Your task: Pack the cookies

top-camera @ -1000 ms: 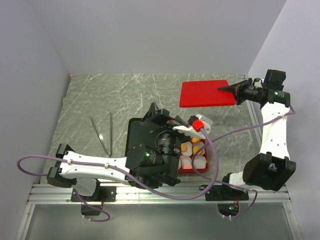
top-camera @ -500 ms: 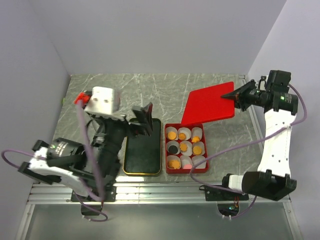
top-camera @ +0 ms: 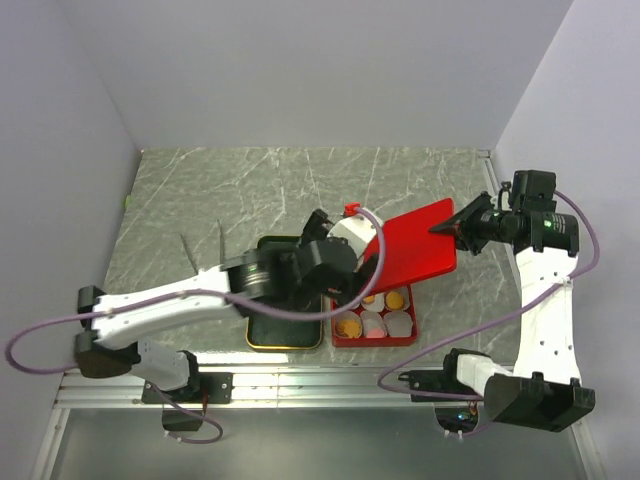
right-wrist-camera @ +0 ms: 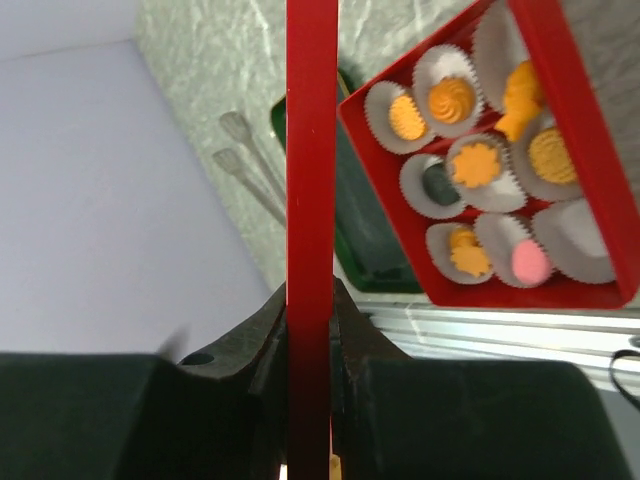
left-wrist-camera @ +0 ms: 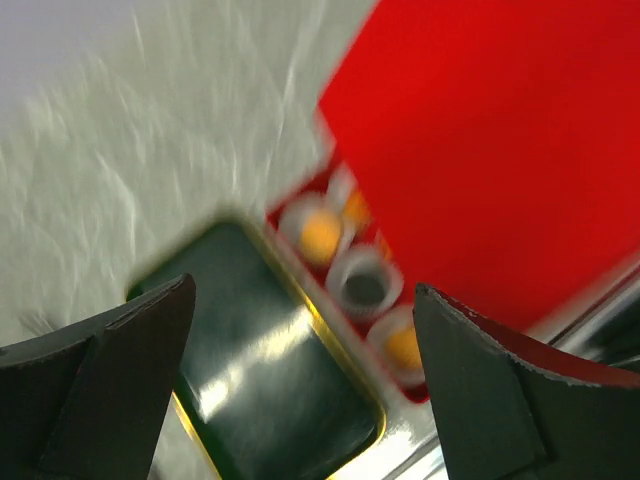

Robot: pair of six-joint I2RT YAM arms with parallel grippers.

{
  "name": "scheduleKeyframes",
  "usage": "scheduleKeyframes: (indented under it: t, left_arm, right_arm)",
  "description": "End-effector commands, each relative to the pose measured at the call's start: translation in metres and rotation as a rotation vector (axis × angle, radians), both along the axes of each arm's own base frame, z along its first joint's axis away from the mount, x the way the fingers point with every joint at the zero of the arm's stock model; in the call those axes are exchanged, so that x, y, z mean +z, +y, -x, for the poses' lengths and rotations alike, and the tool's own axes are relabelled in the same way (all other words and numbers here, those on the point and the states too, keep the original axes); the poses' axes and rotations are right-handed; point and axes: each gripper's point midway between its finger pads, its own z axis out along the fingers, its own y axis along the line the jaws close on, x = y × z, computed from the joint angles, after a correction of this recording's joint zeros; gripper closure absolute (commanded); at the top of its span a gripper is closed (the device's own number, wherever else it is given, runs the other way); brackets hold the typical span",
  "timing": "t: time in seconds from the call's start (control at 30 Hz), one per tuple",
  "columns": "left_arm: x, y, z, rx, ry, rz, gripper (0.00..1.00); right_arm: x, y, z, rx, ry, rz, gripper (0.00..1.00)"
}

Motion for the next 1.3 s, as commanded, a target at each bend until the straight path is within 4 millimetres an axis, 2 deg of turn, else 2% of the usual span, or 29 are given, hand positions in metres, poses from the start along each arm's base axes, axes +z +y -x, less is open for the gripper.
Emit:
scheduleKeyframes:
  t: [0.0, 0.07, 0.1, 0.2, 0.27, 0.43, 0.5, 0.53, 0.6, 0.73, 0.9, 0.93, 1.0, 1.03, 1.13, 1.27]
  left_arm:
    - [-0.062, 0.034, -0.014, 0.019, 0.321, 0.101, 0.03]
    - [-0.062, 0.042, -0.021, 0.003, 0.382, 0.21, 0.01]
    - [-0.065, 0.039, -0.023, 0.008, 0.399, 0.253, 0.01]
    - [-0.109, 0.041, -0.02, 0.035, 0.493, 0.204, 0.01]
    - [-0.127, 0.036, -0.019, 0.034, 0.536, 0.185, 0.01]
    - [-0.16, 0.013, -0.014, -0.003, 0.63, 0.193, 0.01]
    - [-0.174, 0.01, -0.016, 0.019, 0.664, 0.17, 0.01]
    - [-0.192, 0.011, -0.017, 0.052, 0.694, 0.123, 0.01]
    - [-0.202, 0.007, -0.02, 0.076, 0.72, 0.097, 0.03]
    - [-0.23, 0.002, -0.026, 0.124, 0.764, 0.033, 0.1]
    - [-0.244, -0.011, -0.037, 0.132, 0.794, 0.003, 0.19]
    - [-0.253, -0.012, -0.038, 0.141, 0.805, -0.017, 0.26]
    - [-0.255, -0.014, -0.042, 0.155, 0.81, -0.028, 0.34]
    - [-0.262, -0.012, -0.046, 0.172, 0.819, -0.045, 0.43]
    - [-0.272, -0.009, -0.051, 0.2, 0.845, -0.063, 0.55]
    - [-0.28, 0.0, -0.061, 0.236, 0.878, -0.047, 0.59]
  right_arm:
    - [0.021, -0.004, 0.007, -0.002, -0.101, 0.068, 1.0]
    - [0.025, -0.013, 0.014, -0.019, -0.104, 0.137, 1.0]
    - [0.025, -0.018, 0.016, -0.033, -0.1, 0.172, 1.0]
    - [0.028, -0.04, 0.028, -0.088, -0.086, 0.313, 1.0]
    - [0.027, -0.054, 0.04, -0.123, -0.069, 0.4, 1.0]
    - [0.023, -0.06, 0.056, -0.139, -0.071, 0.45, 1.0]
    - [0.017, -0.057, 0.058, -0.13, -0.06, 0.434, 1.0]
    - [0.016, -0.056, 0.059, -0.128, -0.065, 0.428, 1.0]
    - [0.013, -0.053, 0.06, -0.118, -0.062, 0.419, 1.0]
    - [0.016, -0.053, 0.062, -0.115, -0.078, 0.421, 1.0]
    - [0.013, -0.052, 0.065, -0.11, -0.073, 0.425, 1.0]
    - [0.013, -0.053, 0.065, -0.11, -0.075, 0.427, 1.0]
    - [0.012, -0.054, 0.065, -0.113, -0.074, 0.433, 1.0]
    - [0.012, -0.054, 0.064, -0.111, -0.071, 0.433, 1.0]
    - [0.015, -0.055, 0.061, -0.112, -0.073, 0.437, 1.0]
    - [0.022, -0.056, 0.054, -0.114, -0.086, 0.44, 1.0]
